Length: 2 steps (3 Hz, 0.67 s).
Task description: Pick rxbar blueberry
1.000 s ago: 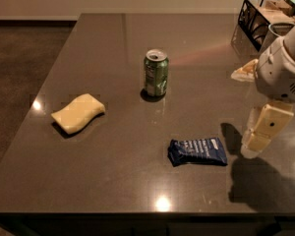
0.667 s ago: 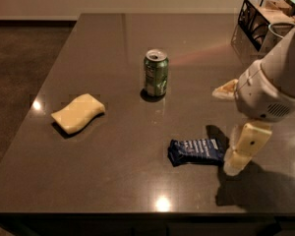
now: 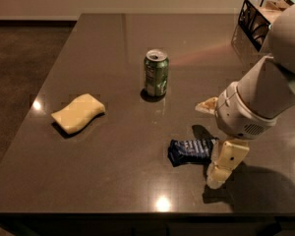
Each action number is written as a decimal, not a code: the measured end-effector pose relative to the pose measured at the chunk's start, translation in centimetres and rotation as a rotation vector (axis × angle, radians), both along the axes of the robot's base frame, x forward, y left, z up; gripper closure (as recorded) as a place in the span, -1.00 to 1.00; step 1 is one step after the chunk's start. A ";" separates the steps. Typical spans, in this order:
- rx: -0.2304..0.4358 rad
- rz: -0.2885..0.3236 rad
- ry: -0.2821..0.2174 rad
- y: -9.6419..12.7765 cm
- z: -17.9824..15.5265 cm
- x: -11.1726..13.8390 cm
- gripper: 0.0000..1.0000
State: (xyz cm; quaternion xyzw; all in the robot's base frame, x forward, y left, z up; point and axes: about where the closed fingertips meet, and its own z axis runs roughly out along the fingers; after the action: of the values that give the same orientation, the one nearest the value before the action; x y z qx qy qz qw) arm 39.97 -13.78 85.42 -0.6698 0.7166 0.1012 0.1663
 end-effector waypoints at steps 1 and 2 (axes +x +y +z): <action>-0.009 0.017 -0.005 0.7 -1.2 0.2 -0.66; -0.031 0.022 0.013 1.0 -2.1 0.4 -0.19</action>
Offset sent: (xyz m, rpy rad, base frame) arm 0.0089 0.0116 -0.0351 -0.0546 0.0494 0.0252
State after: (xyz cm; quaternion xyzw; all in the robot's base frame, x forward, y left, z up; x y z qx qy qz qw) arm 40.41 -12.81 83.36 -0.6793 0.7119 0.0964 0.1502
